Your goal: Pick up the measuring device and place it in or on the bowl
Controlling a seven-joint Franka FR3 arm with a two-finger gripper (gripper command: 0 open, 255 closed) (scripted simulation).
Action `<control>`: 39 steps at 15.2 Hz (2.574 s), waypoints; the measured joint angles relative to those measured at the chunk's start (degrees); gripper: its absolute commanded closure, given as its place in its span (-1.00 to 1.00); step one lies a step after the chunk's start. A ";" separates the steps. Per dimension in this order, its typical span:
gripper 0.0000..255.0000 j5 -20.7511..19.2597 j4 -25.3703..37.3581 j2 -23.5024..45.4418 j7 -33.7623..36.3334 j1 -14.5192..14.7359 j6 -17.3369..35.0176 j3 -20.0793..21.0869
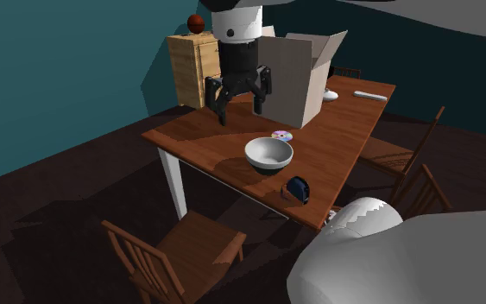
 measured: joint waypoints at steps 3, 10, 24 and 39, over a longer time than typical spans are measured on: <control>-1.00 -0.71 -2.31 -0.88 -0.81 -0.50 1.41 -1.10; -1.00 -4.81 -12.37 -2.53 -4.79 -3.54 9.86 -7.17; -1.00 -15.39 -25.69 6.29 -14.10 -11.14 32.52 -23.64; -1.00 -18.20 -29.55 21.25 -19.22 -11.86 51.68 -34.05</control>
